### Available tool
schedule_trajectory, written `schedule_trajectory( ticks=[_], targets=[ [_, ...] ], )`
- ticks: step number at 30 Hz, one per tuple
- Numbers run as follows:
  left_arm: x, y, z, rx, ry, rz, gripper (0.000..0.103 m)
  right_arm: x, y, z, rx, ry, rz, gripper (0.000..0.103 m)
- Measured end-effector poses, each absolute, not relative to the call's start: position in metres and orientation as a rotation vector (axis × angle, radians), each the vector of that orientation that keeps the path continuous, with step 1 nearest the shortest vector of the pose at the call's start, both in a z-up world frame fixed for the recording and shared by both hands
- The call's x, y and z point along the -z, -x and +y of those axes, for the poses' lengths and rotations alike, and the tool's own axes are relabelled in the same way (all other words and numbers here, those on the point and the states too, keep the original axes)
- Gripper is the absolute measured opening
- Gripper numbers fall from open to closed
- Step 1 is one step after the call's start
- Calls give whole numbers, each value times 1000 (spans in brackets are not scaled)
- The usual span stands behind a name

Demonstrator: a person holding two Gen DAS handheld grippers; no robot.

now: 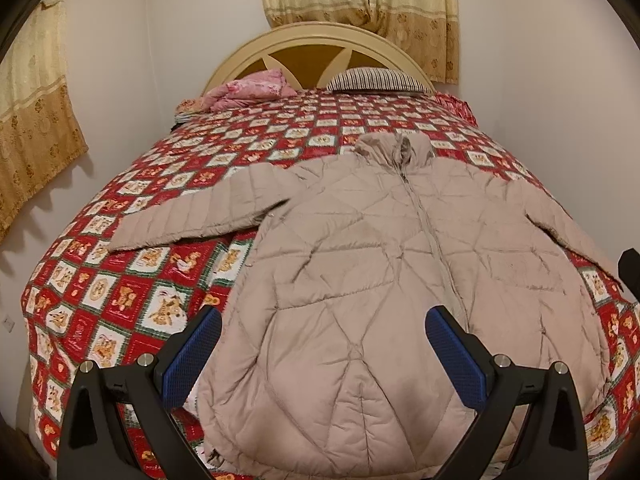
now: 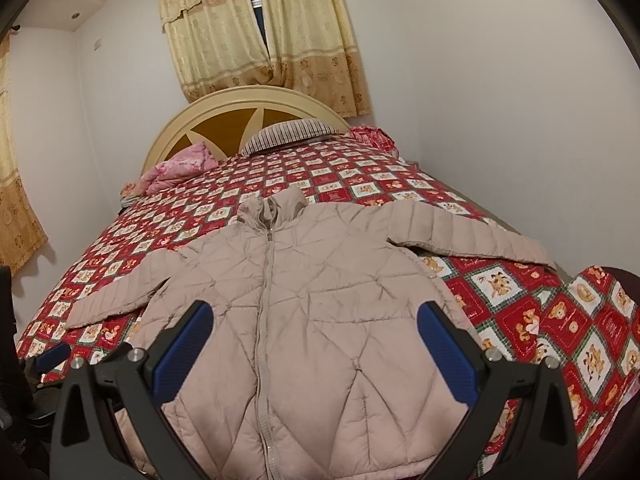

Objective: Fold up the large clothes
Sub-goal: 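Grasp the jacket sleeve with the right tool and lift it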

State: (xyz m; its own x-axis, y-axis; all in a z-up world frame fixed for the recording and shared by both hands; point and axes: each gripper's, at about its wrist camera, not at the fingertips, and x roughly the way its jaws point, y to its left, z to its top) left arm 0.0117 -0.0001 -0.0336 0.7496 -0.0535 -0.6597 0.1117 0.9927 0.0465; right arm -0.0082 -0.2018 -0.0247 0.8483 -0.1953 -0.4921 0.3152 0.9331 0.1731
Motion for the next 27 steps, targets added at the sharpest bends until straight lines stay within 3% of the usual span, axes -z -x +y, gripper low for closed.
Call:
schedule_trajectory(
  ticks=[7,11,18,27],
  targets=[
    [59,-59,5,150,-51,773,102,61,-12,-239,259,-360,582,102],
    [56,-105,16,105,-22,719,102,71,-19,-298,292,-484,617,72],
    [81,-185,34,-58,-13,660,102,90,-1,-466,518,-893,528,73],
    [145,-217,57,-43,145,849,102,148,16,-582,663,-1289,524,65]
  ],
)
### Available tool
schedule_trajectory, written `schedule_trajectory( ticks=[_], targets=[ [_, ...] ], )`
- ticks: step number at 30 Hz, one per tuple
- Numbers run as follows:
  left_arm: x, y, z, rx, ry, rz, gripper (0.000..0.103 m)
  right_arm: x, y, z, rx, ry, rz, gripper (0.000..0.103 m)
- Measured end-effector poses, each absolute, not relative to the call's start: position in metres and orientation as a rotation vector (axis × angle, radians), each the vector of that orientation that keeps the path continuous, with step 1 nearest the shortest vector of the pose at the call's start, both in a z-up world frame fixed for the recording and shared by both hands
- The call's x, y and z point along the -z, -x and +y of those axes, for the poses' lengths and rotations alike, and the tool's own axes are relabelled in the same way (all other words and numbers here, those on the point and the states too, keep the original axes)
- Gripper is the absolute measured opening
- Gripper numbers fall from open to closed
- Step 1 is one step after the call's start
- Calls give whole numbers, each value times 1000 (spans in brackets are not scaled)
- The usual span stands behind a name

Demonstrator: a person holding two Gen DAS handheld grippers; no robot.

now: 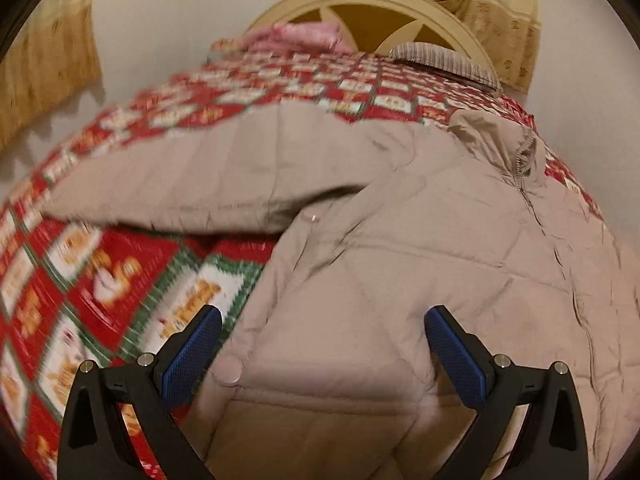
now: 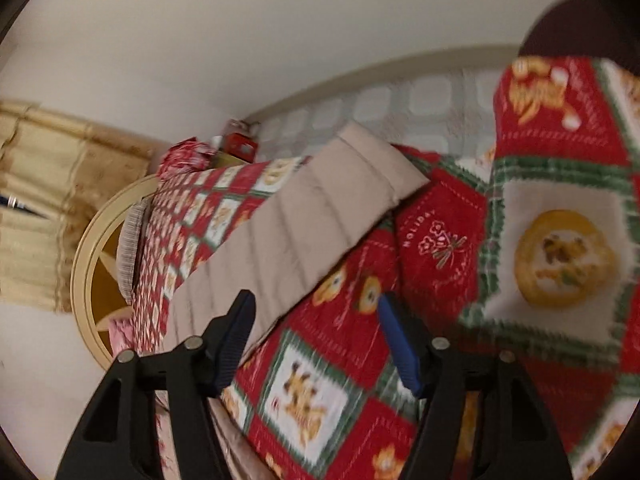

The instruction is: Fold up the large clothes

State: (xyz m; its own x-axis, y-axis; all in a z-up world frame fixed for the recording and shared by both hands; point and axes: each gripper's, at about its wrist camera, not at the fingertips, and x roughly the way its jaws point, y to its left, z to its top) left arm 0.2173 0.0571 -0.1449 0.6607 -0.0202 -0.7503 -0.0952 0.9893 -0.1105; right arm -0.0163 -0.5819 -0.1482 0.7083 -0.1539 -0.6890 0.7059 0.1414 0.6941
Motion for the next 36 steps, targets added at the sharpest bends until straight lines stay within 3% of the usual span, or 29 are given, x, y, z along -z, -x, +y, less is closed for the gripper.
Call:
schedule_trajectory(
  ticks=[2,13,16,19,27,32,36],
  targets=[
    [151,-220,61,-30,184,876,102,149,10,-587,698,-1274,535,57],
    [158,-225,55,-36,175,899,102,165,3,-615,978,-1199,501,50],
    [159,-226,55,-36,171,899,102,164,-12,-618,1026,-1111,572,19],
    [159,-227,56,-33,174,899,102,158,-12,-619,985,-1072,578,10],
    [159,-226,59,-23,191,895,102,59,-42,-577,819,-780,462,9],
    [158,-224,63,-10,211,887,102,-15,-86,-491,613,-575,418,9],
    [158,-224,65,-3,223,882,102,-40,-130,-419,434,-467,417,9]
  ],
)
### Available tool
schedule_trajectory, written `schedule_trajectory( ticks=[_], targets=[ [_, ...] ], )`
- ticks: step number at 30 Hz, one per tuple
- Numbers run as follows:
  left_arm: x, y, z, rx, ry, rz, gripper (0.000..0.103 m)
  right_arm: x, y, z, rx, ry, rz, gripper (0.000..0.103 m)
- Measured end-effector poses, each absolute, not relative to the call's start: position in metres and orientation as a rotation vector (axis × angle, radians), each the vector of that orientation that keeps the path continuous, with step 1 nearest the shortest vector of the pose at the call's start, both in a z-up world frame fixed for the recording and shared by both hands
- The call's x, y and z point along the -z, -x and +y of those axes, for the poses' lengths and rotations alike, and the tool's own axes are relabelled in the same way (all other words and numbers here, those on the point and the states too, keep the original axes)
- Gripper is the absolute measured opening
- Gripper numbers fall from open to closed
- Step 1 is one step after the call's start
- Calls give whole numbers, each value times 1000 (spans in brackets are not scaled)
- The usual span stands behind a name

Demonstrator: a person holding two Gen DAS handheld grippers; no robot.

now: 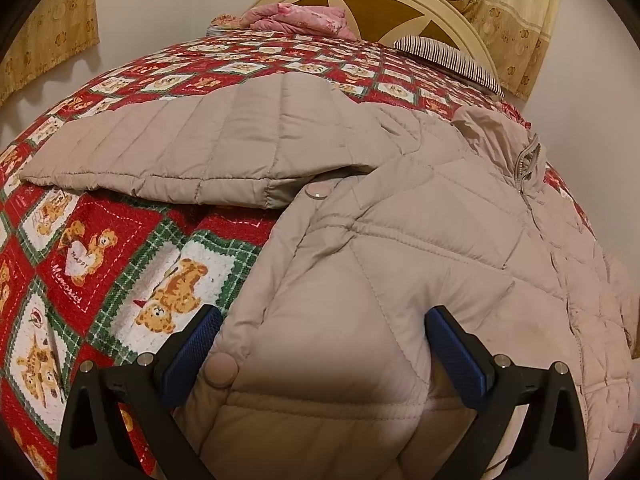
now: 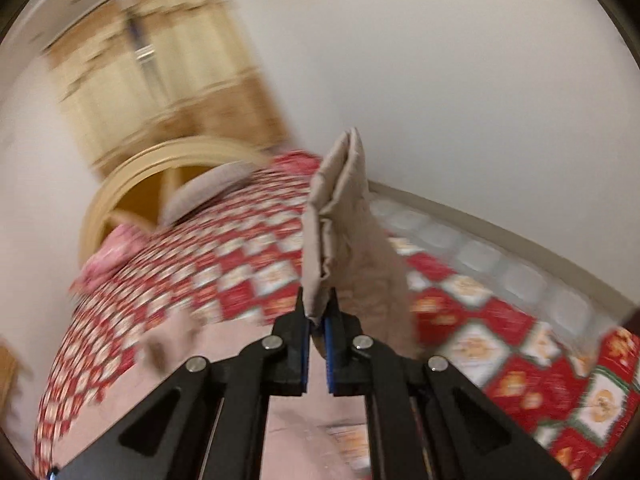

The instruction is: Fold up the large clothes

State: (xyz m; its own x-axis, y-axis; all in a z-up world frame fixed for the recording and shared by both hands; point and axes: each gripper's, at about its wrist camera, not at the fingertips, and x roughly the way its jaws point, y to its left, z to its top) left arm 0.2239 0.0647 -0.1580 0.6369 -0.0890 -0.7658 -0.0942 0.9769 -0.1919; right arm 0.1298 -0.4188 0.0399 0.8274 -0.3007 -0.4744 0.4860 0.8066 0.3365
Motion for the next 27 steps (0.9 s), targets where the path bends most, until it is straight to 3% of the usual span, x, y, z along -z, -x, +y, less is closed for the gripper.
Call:
schedule_trajectory(
  ticks=[6,18,21,22,23,25,27],
  targets=[
    [157,-224,67,5,236,876,102,-24,-212,-301,141,-363,498,9],
    [158,-223,72,25,265,865,102,102,-310,-148,-171,-342,785,9],
    [158,-223,72,25,265,865,102,120,-313,-139,-230,-357,833,17],
    [158,-223,72,25,265,865,102,126,-316,-135,-256,-379,855,27],
    [158,-223,72,25,265,865,102,131,-319,-136,-291,-414,879,51],
    [158,-223,72,25,265,865,102,132,-319,-138,-373,-513,894,83],
    [158,-224,72,25,265,865,102,120,-312,-147,-428,-595,848,85]
  ],
)
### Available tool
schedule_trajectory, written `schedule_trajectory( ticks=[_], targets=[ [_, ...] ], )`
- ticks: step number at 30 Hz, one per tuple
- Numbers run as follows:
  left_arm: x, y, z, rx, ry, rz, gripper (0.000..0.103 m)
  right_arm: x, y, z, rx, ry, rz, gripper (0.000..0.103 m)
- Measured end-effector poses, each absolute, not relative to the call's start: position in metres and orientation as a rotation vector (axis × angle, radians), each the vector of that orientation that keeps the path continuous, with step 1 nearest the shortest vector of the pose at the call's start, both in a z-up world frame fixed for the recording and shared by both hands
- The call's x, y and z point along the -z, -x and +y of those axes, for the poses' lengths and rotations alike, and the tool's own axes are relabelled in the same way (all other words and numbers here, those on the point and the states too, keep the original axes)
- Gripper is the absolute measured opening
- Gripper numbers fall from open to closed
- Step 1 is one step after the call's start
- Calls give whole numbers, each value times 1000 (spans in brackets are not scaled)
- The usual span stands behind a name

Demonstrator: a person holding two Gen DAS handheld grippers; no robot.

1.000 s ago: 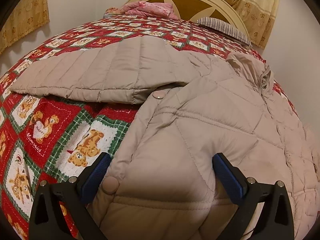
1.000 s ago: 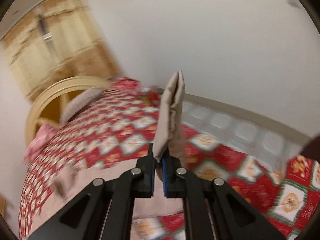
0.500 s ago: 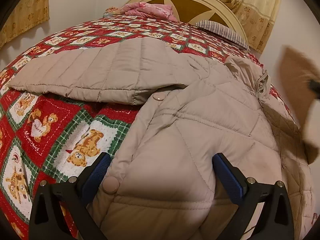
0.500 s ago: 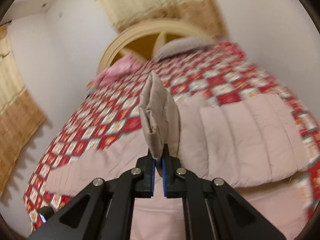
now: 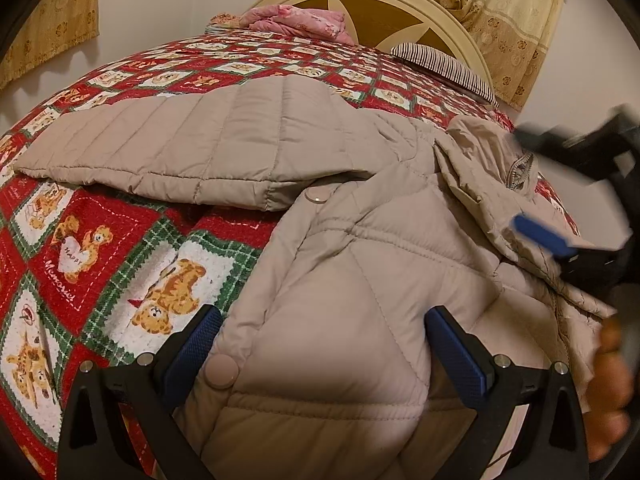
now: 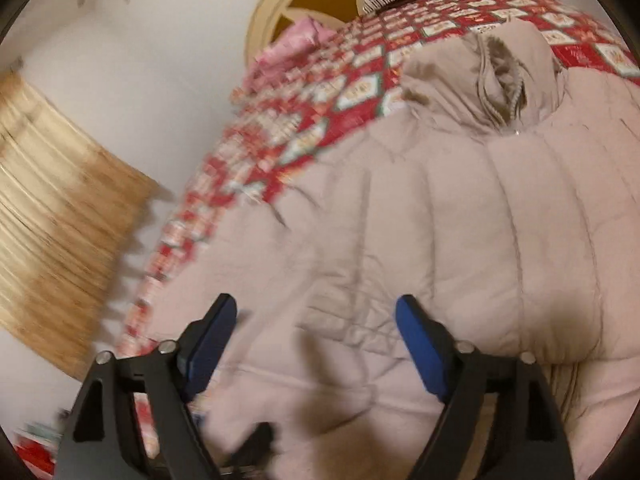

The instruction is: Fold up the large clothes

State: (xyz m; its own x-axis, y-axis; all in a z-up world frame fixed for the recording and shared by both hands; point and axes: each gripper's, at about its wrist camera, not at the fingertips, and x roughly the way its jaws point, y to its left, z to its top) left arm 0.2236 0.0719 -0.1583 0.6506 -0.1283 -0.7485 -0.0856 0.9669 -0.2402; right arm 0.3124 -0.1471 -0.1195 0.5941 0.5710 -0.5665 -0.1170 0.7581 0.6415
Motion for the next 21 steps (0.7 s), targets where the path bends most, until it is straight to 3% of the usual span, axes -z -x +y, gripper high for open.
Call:
schedule_trajectory(
  ticks=[1,3,4,5,14,17,21],
  targets=[
    [158,-223,72,24,265,865,102,112,-309,-153,-446,-605,828,84],
    [158,-223,72,24,265,865,102,93,-298,-166,-434,-583,768,65],
    [158,-223,72,24,264,865,102,84,-292,-175,-380,-550,745,47],
    [158,-223,72,23,263,865,102,79,-291,-182,-307,-514,744,38],
    [159,-224,71,22,261,866,102,151,-314,-150,-169,-317,933,37],
    [158,-225,70,17,249,870,102,148,-312,-121,-121,-129,915,38],
    [159,-226,70,16,249,870,102,121,-301,-132,-156,-166,884,37]
  ],
)
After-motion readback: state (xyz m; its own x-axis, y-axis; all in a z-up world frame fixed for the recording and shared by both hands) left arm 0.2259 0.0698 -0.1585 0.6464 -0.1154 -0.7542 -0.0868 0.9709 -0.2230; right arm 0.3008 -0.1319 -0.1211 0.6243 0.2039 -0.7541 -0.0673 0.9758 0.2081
